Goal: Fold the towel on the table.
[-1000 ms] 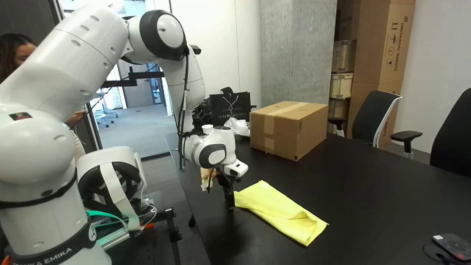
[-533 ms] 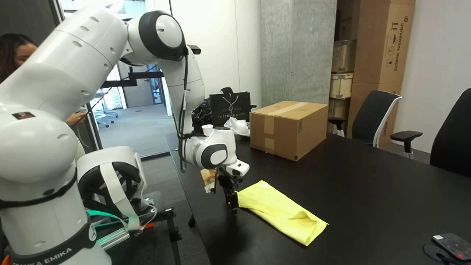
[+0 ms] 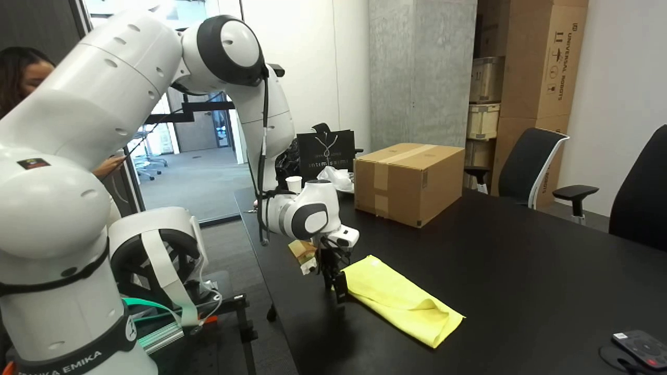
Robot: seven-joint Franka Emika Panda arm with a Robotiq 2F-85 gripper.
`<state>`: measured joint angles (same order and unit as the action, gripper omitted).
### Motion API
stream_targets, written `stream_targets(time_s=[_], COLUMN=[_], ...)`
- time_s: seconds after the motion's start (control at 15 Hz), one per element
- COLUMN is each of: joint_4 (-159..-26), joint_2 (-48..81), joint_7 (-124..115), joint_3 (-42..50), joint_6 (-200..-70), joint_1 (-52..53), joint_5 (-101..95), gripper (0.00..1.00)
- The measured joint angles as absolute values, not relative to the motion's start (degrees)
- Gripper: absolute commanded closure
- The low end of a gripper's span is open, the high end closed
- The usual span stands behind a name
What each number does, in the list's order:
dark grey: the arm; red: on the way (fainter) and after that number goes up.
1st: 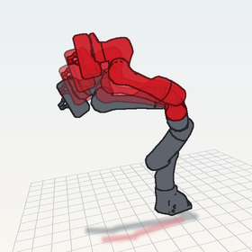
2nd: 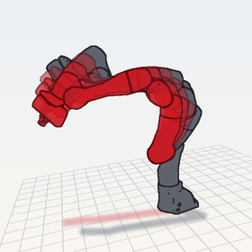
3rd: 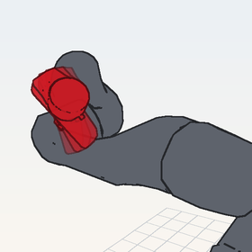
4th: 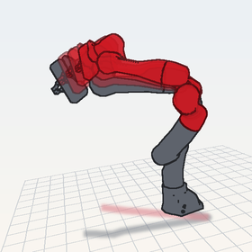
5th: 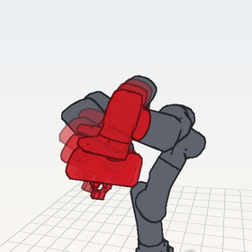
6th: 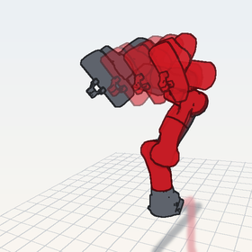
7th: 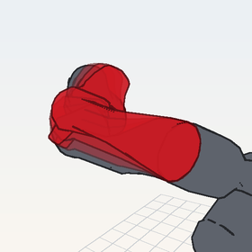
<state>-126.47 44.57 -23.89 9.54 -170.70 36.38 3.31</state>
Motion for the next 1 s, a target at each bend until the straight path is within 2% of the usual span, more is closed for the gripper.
stream_targets(time_s=[0.87,1.0], joint_4=[-125.7,-125.6], joint_2=[44.6,44.6], joint_7=[-21.4,-21.1], joint_3=[8.3,8.3], joint_6=[-170.7,-170.7], joint_1=[37.1,37.1], joint_5=[3.1,3.1], gripper=[0.00,0.26])
